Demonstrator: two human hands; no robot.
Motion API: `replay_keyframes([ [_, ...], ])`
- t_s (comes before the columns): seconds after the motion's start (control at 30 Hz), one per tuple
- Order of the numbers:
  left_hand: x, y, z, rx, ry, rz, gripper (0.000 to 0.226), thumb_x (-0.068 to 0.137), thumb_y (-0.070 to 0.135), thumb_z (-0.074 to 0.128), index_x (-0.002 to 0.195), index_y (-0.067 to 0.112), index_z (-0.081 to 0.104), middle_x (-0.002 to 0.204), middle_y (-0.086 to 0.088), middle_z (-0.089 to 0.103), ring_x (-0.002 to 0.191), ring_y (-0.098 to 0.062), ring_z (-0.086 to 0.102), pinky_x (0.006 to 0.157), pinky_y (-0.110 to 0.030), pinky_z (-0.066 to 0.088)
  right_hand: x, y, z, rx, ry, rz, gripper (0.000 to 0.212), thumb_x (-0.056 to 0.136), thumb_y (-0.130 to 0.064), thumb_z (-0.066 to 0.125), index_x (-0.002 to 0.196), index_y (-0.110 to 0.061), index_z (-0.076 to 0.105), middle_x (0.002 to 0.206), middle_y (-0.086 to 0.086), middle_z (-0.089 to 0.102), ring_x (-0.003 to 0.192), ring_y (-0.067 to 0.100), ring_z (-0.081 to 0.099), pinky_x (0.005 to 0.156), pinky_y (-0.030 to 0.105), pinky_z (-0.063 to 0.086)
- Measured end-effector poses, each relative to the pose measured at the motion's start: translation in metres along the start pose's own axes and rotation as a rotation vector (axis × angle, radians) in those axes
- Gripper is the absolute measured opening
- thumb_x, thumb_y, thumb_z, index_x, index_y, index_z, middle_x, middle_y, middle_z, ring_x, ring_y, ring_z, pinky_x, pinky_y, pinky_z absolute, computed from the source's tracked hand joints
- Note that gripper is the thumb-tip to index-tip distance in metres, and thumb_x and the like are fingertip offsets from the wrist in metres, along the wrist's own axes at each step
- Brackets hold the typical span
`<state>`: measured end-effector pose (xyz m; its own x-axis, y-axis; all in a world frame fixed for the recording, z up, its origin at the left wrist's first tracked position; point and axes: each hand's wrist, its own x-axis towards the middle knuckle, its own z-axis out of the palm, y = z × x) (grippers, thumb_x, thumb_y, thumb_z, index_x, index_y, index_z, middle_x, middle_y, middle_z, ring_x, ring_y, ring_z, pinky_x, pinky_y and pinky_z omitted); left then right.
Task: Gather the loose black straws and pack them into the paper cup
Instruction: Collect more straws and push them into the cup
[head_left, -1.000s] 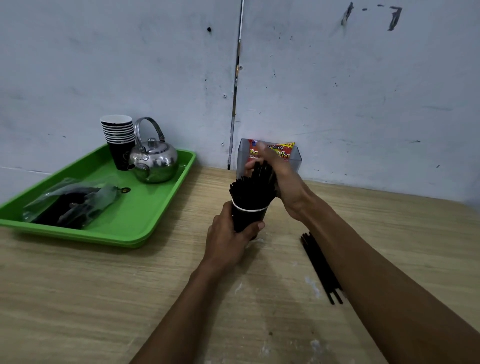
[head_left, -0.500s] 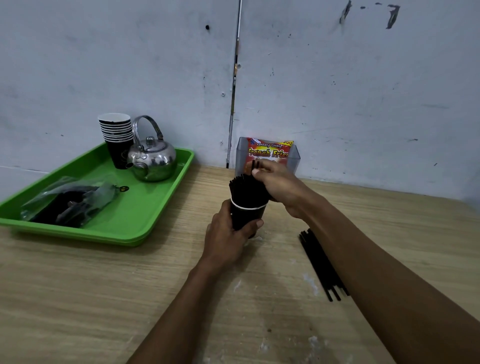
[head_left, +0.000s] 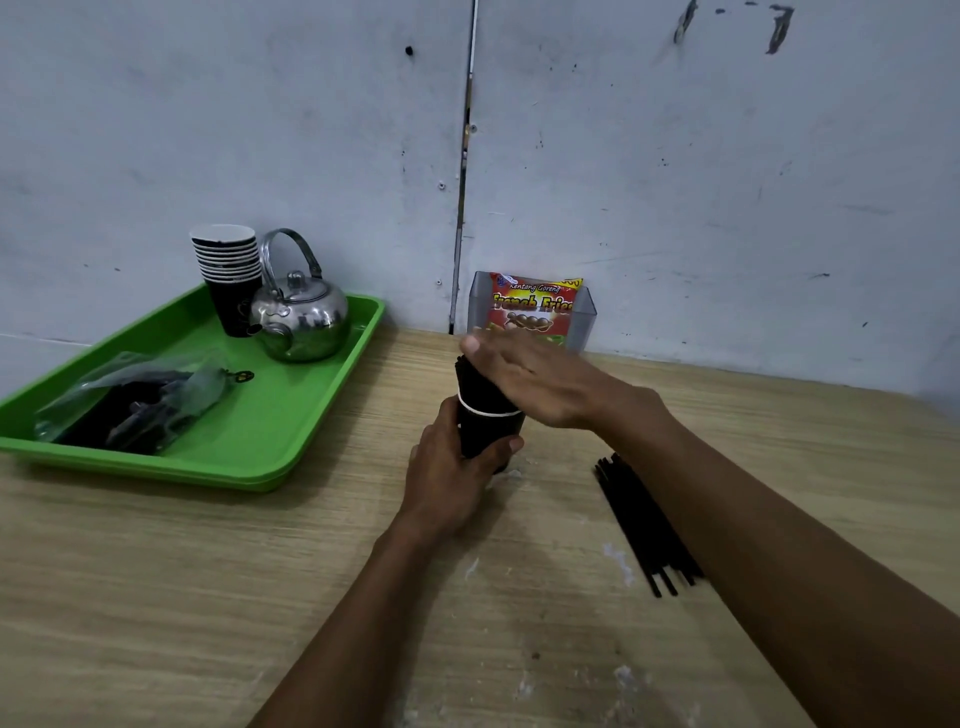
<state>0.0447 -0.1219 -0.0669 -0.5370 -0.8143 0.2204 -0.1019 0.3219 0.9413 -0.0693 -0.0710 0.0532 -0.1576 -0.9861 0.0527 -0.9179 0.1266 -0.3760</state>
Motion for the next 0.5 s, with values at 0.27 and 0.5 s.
replay_keyframes([
  [0.27,0.0,0.002,-0.001,-0.01,-0.001,0.003,0.061,0.069,0.062,0.069,0.121,0.036,0.05,0.111,0.012,0.069,0.103,-0.011,0.065,0.09,-0.05,0.054,-0.006,-0.004,0.0,0.106,0.132,-0.006,0.065,0.099,-0.058,0.013,0.153,-0.024,0.027,0.164,-0.002,0.017,0.152,0.013,0.003,0.122,0.047,0.005],
  [0.5,0.003,-0.004,-0.001,0.035,-0.034,0.053,0.053,0.078,0.058,0.065,0.126,0.039,0.051,0.108,0.01,0.073,0.097,-0.014,0.071,0.083,-0.052,0.056,-0.01,-0.014,0.012,-0.283,-0.032,-0.223,0.067,0.098,-0.059,0.016,0.157,-0.028,0.01,0.165,-0.006,0.002,0.151,0.008,-0.008,0.121,0.049,-0.006],
])
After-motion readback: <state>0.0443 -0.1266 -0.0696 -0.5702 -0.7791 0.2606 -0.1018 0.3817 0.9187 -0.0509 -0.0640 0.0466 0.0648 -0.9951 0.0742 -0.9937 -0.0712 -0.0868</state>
